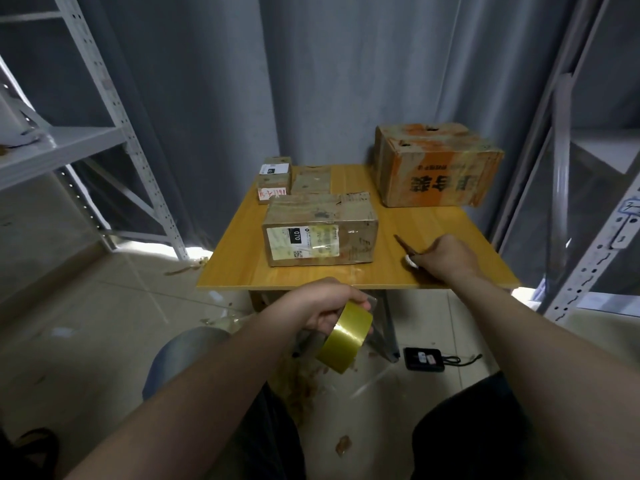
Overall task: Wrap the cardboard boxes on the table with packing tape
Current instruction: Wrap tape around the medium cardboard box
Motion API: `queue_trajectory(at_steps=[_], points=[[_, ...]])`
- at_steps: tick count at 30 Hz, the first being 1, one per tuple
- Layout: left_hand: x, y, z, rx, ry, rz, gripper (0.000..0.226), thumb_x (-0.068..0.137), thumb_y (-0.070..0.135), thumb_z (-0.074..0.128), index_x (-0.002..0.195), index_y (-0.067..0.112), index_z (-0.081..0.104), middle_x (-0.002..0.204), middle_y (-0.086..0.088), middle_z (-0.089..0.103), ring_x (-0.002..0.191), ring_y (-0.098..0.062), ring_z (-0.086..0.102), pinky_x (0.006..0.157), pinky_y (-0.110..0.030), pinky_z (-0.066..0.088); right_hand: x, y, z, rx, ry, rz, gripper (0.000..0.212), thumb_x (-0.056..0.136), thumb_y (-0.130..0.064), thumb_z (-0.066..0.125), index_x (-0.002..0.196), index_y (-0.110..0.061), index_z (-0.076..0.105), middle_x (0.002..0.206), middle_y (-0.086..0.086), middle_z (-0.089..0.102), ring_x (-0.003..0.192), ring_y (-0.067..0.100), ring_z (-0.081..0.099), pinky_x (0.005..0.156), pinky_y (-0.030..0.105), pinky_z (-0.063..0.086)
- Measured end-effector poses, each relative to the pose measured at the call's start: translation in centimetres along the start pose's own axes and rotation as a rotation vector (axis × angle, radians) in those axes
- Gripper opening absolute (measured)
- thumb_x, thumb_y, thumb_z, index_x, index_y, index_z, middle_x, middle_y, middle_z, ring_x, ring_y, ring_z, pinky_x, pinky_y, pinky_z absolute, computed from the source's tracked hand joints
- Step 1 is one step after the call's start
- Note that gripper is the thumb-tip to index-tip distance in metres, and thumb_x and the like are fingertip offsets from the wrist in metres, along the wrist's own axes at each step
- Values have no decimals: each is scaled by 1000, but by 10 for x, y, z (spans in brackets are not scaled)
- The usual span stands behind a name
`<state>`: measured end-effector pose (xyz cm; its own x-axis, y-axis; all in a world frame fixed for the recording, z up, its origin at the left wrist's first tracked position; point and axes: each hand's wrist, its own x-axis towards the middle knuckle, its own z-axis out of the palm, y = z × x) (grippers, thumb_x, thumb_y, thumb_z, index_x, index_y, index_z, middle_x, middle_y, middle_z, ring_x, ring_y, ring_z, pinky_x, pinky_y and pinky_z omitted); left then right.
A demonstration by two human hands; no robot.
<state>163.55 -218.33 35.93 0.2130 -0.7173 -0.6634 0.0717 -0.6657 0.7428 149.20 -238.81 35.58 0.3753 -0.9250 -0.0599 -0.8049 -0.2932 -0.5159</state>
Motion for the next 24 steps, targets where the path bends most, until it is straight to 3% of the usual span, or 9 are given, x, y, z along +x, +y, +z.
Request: queue_trajectory(at_steps=[4, 6, 10, 13, 17, 20, 24], points=[[0, -1, -5, -7, -11, 3, 28, 103, 30, 61, 122, 10, 66, 104, -17, 79, 91, -29, 79, 64, -33, 63, -4, -28, -13, -295, -114, -2, 39, 85, -44, 81, 83, -12, 59, 107, 15, 64, 92, 31, 60, 63, 39, 46], [-1, -2, -9, -22, -10, 2, 28, 104, 31, 61, 121, 10, 67, 103, -17, 79, 90, -29, 80, 64, -33, 63, -6, -49, -21, -340, -37, -52, 36, 91, -44, 74, 86, -11, 60, 114, 17, 60, 96, 35, 59, 70, 40, 48], [2, -8, -16, -17, -11, 9, 30, 102, 32, 62, 122, 10, 67, 105, -16, 79, 95, -30, 79, 77, -38, 62, -10, -99, -21, 2, 332, -431, 15, 99, -26, 61, 104, -16, 71, 113, 8, 60, 101, 33, 61, 87, 44, 53], [5, -13, -21, 2, -17, 23, 30, 100, 33, 64, 123, 13, 67, 104, -14, 80, 95, -29, 79, 82, -39, 61, -16, -139, -7, 136, 271, -706, 12, 100, -27, 62, 100, -18, 70, 105, 1, 60, 100, 23, 60, 84, 36, 47], [8, -21, -28, -27, -21, 33, 25, 100, 34, 64, 116, 16, 70, 104, -13, 80, 91, -28, 79, 76, -36, 61, -15, -168, 21, 66, 201, -878, 12, 102, -40, 59, 97, -30, 63, 107, -9, 57, 113, 20, 53, 84, 34, 38], [10, -23, -34, -38, -32, 32, 26, 101, 36, 62, 113, 15, 72, 104, -14, 80, 93, -28, 79, 80, -38, 61, -9, -177, 37, -60, 221, -923, 31, 104, -52, 49, 106, -26, 67, 120, -4, 63, 118, 22, 51, 82, 34, 35], [12, -25, -38, -45, -40, 29, 28, 101, 36, 62, 114, 14, 70, 105, -14, 80, 91, -28, 79, 78, -38, 61, -6, -174, 54, -296, 300, -883, 58, 106, -61, 25, 114, -20, 65, 120, 5, 67, 113, 30, 56, 83, 43, 48]])
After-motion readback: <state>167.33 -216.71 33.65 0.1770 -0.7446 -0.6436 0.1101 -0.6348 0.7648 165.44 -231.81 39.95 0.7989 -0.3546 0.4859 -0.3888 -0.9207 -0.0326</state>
